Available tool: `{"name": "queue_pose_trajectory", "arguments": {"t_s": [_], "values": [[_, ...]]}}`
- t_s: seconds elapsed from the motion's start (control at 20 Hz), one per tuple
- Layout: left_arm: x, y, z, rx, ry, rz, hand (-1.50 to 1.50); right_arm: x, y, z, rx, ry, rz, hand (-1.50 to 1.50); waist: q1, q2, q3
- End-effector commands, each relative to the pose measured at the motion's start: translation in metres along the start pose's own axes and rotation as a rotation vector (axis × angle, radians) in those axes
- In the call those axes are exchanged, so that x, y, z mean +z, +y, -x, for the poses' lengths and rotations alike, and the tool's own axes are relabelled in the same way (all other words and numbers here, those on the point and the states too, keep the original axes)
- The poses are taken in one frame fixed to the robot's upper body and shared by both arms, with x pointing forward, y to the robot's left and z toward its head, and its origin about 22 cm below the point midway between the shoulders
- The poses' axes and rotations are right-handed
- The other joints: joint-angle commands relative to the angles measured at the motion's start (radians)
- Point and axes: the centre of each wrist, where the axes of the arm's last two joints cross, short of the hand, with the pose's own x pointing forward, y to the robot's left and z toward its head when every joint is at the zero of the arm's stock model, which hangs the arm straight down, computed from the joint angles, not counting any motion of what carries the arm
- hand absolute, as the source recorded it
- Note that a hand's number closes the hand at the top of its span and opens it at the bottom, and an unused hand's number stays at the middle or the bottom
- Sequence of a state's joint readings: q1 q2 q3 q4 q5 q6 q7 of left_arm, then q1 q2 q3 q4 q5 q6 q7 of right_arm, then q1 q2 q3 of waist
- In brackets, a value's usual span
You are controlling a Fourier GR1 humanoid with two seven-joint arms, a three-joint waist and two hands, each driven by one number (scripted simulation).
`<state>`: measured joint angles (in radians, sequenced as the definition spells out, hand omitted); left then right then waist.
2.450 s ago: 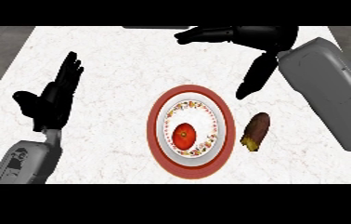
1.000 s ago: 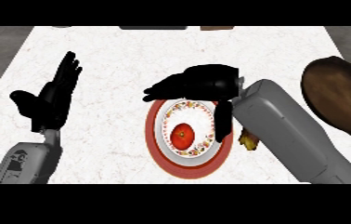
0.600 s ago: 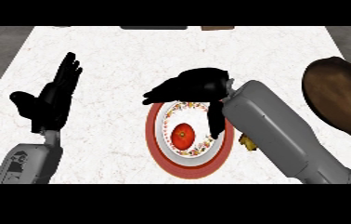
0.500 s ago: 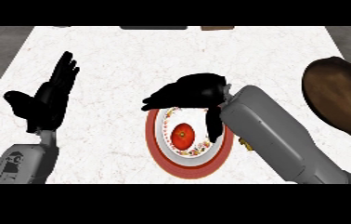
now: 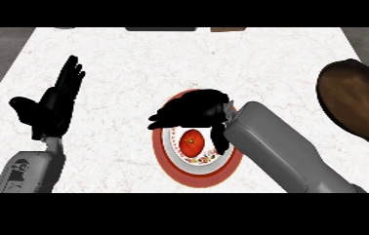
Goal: Pick the tomato from the plate and place it in the pan
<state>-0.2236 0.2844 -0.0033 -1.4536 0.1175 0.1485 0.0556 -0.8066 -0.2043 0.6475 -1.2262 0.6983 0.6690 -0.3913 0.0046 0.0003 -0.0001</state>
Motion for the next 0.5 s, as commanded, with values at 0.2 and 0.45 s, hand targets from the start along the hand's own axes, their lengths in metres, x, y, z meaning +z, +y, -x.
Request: {"name": "queue_pose_trajectory", "arguments": {"t_s": [0.2,0.45], "values": [[0.002,0.006,0.006,-0.012,0.001,-0.003,0.0,-0.026,0.019,-0.006,0.126,0.049,-0.091,-1.5,0.004,0.001,0.0],[-0.003,-0.002,-0.002,-0.011,-0.003,0.001,0.0,-0.041,0.033,-0.004,0.11,0.074,-0.109,-1.5,0.003,0.001,0.0]]}}
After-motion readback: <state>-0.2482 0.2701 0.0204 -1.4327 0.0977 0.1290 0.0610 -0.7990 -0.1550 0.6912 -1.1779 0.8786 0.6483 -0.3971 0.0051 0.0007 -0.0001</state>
